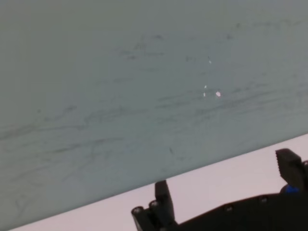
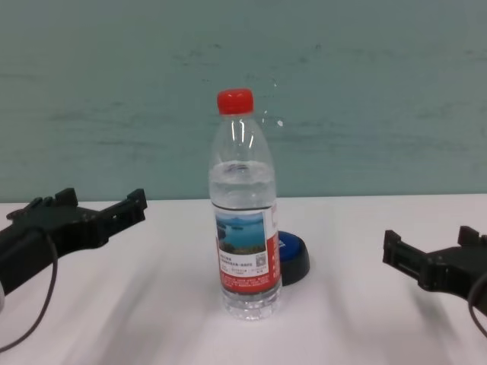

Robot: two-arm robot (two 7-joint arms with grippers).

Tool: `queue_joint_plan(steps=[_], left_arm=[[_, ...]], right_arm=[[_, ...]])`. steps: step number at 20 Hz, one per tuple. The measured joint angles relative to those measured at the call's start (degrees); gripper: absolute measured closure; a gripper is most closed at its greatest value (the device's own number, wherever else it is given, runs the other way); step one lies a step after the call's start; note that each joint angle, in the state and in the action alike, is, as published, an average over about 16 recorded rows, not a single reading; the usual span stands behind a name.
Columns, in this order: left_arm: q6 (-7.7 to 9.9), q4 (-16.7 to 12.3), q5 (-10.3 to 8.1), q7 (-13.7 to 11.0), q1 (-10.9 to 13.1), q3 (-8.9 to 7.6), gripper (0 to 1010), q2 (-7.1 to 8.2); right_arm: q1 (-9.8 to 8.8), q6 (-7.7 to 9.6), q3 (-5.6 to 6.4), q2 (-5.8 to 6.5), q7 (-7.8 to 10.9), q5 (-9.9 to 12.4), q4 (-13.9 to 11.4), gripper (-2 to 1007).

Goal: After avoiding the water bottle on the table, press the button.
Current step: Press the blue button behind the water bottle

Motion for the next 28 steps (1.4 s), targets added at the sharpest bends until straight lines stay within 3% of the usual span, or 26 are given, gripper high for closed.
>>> queue_joint_plan(steps=[11, 28], left_arm=[[-0.42, 1.7, -0.03, 0.0, -2.0, 0.98, 0, -0.1], [-1.61, 6.9, 1.99, 0.9, -6.4, 2.47, 0, -1.24]], right_arm=[[0.0, 0.0, 0.0, 0.0, 0.0, 0.0, 0.0, 1], [0.0, 0.0, 0.0, 0.0, 0.0, 0.0, 0.0, 1]])
